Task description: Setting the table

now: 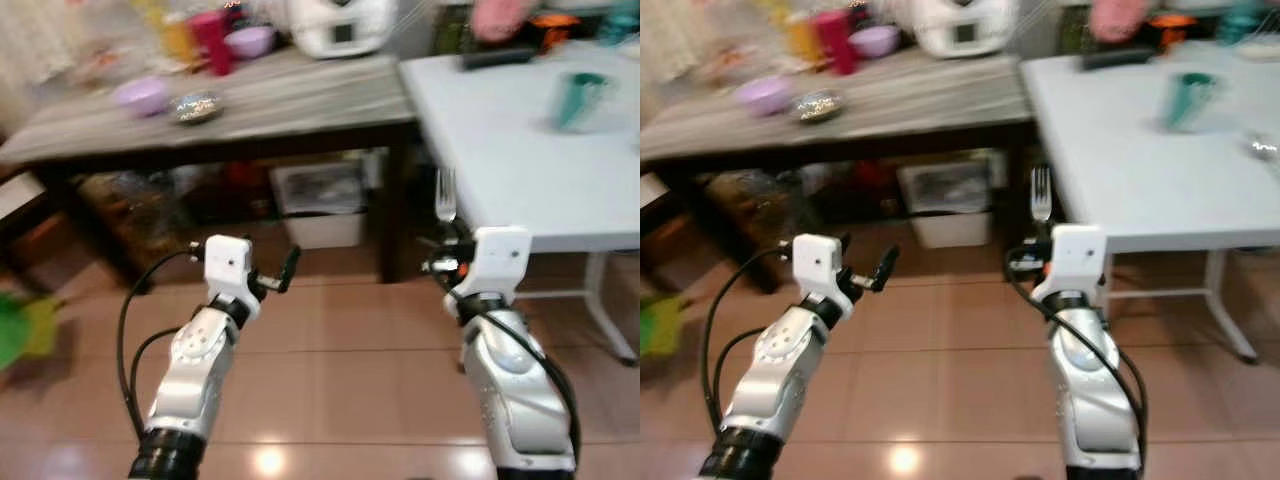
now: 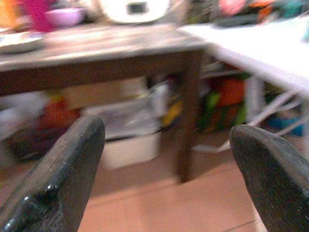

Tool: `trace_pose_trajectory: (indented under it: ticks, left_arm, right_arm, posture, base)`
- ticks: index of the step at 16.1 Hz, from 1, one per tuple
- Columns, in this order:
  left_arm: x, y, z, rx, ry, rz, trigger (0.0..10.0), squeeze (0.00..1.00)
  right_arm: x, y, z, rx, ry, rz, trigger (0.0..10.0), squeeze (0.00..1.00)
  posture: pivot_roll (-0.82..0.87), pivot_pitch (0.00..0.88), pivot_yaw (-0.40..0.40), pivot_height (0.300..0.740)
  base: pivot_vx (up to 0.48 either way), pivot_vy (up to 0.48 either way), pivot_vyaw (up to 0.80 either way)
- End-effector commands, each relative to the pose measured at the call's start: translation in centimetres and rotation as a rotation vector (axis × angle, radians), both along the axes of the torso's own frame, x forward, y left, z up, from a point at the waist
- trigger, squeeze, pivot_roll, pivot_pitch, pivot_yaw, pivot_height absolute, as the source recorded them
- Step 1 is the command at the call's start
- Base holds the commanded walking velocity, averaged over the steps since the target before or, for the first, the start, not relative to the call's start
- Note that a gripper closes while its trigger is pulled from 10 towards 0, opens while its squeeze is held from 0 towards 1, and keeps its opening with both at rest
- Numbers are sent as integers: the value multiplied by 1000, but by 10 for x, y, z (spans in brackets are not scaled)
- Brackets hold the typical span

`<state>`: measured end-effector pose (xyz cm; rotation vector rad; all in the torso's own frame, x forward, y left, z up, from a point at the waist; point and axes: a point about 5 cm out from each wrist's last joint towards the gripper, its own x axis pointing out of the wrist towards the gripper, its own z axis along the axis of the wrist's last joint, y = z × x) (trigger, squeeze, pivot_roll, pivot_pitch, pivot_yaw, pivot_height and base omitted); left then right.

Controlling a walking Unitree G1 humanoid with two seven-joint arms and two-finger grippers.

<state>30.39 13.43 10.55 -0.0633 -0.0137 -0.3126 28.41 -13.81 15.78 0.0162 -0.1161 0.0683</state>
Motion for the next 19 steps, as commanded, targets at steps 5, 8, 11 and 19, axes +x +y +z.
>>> trace_pose_trajectory:
  ticks: [5, 8, 11, 19]
  left_arm:
    - [1, 4, 3, 6, -14, 2, 10000, 0]
    - [0, 3, 4, -13, -20, -18, 10000, 0]
    - [-1, 1, 5, -17, -22, -27, 10000, 0]
    - [-1, -3, 4, -22, -19, -54, 10000, 0]
  right_arm:
    - [-1, 3, 6, -9, -31, 22, 10000, 0]
    - [-1, 4, 7, -21, -43, 30, 10000, 0]
    - [-1, 4, 8, -27, -49, 34, 10000, 0]
    - [-1, 5, 8, -24, -55, 31, 10000, 0]
  posture:
    - [-247, 63, 132, 740]
    - [-248, 62, 130, 740]
    - [-248, 62, 130, 740]
    - [-251, 57, 137, 740]
  base:
    - [0, 96, 0]
    - [205, 0, 0]
    - [357, 0, 0]
    - [448, 0, 343]
